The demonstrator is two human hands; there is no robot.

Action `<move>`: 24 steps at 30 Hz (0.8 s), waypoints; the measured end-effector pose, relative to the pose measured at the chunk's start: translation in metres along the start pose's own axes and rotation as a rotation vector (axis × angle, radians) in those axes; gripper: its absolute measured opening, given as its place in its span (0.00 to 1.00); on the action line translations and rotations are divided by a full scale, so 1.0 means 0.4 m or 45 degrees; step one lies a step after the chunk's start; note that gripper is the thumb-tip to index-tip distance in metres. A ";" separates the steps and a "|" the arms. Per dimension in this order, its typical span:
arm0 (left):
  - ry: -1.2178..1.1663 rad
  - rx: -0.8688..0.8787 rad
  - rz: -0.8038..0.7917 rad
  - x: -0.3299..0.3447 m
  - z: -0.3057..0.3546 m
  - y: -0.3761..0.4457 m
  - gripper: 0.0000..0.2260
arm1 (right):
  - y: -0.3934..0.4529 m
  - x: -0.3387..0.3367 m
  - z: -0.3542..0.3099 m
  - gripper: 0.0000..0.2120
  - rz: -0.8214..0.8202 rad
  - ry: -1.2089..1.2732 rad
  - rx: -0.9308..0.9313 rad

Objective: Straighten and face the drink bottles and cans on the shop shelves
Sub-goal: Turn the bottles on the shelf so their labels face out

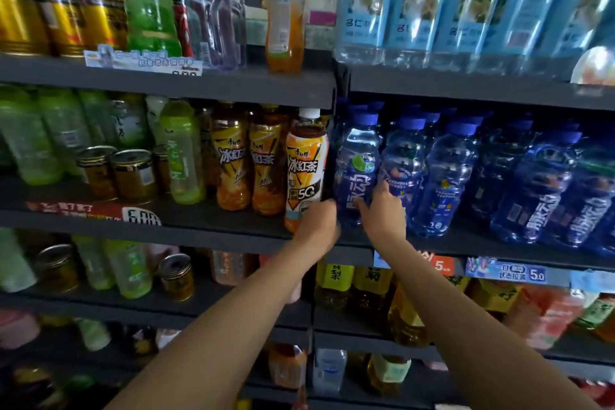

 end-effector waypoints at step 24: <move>-0.259 0.140 0.826 -0.576 -0.571 -0.321 0.07 | -0.372 0.294 -0.650 0.06 0.103 0.597 -0.432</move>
Point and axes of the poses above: each hand's wrist, its own y-axis towards the middle knuckle, its own x-axis out of the palm, z = x × y, the point moved 5 cm from there along y, towards the middle knuckle, and after that the axes turned 2 degrees about -y, right-handed, at the moved point
